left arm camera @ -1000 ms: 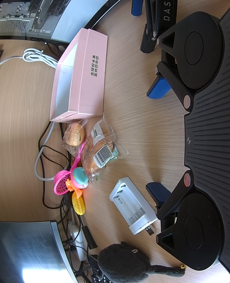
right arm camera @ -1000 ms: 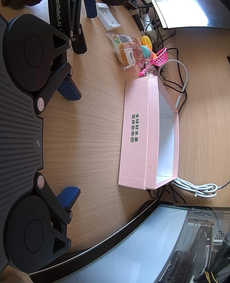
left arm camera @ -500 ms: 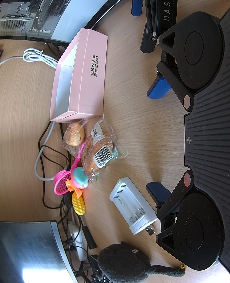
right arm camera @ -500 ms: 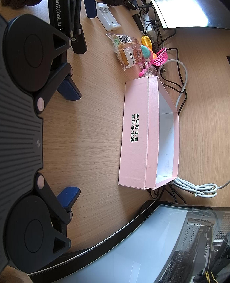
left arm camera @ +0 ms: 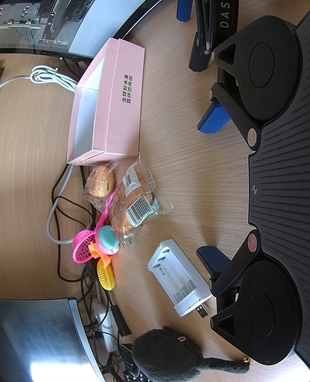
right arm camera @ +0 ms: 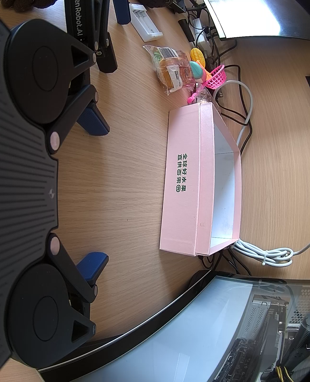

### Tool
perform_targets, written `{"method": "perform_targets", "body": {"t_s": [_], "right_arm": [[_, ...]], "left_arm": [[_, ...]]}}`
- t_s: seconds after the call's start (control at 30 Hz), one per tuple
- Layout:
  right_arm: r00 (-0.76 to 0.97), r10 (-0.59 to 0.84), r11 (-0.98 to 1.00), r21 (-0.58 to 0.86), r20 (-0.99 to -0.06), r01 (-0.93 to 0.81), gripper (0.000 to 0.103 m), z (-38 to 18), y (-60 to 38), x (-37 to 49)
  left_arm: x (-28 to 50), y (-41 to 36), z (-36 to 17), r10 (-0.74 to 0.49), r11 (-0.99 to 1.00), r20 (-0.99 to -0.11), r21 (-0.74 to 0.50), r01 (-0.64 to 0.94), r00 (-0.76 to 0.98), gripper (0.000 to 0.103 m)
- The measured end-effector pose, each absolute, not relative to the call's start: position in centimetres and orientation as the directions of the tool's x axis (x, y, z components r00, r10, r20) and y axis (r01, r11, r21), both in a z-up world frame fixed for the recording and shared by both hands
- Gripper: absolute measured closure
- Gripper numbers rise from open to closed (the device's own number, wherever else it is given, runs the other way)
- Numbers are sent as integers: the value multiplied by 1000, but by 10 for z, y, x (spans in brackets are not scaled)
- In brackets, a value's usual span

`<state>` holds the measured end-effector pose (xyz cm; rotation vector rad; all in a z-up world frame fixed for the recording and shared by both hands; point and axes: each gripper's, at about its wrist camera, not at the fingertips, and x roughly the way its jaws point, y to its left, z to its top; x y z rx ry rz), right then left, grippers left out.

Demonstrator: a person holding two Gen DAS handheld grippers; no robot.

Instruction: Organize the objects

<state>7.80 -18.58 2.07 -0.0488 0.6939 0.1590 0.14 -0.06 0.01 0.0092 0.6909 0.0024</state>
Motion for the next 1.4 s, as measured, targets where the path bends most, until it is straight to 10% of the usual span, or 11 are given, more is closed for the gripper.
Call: {"method": "perform_targets", "body": {"t_s": [0.67,0.97,1.27,1.4], "right_arm": [[702,160,978,17,-694,-206,0,25,-186,83],[678,112,988,9,-726,-153,0,28,-181,81],[612,245,951,62,-752,-304,0,46,-160,83],[694,351,901,26,-629,-432,0,70,-111,65]], "left_arm": [[-8,7,6,12,1000,-637,14,-4,771,1],[-32,93,67,203,978,-468,132,-160,860,1],[19,185,42,210,970,-668,51,-238,713,1],[21,202,32,147,980,-698,8,-198,701,26]]}}
